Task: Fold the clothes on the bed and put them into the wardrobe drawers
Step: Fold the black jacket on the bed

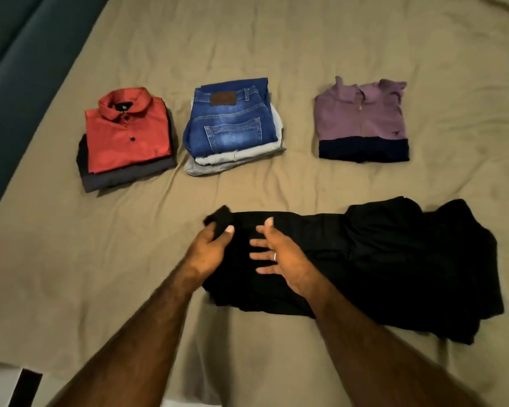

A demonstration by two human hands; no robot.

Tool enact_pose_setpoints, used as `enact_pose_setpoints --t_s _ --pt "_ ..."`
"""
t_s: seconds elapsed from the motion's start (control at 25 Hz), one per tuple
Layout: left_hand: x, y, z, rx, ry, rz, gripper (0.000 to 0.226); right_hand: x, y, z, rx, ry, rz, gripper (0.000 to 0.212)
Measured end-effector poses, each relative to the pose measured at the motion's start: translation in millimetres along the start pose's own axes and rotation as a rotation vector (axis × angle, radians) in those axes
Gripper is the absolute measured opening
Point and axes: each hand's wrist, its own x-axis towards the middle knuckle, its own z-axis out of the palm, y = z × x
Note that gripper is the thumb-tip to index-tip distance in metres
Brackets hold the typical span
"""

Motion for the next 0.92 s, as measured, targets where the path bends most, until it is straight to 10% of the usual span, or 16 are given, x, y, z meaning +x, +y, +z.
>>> enact_pose_setpoints --t_s 0.08,0.28,0.44,0.68,0.92 --pt "-26.7 38.2 22.7 -0.068 -0.170 -0.110 0.056 -10.0 -10.5 -15.0 0.189 0.004 0.030 0.083" --pt "-77.1 88.7 82.4 -0.334 -0.473 -0.226 0.080 -62.3 -1.3 -80.9 0.372 0.063 -0.112 0.060" --pt "-85.0 72.5 134.6 -0.148 -0.152 -0.161 0.048 -75.3 19.0 -123.5 0.128 0.425 -0.126 0.023" --pt "-66.5 8.7 124.5 0.490 0.207 -0.246 0.033 -84.5 44.9 -143.4 -0.408 0.930 -0.064 0.036" --pt "-34.0 3.9 128.9 0.217 0.001 -0.312 0.026 -46.0 39.4 -115.8 -0.608 0.458 -0.142 0.023"
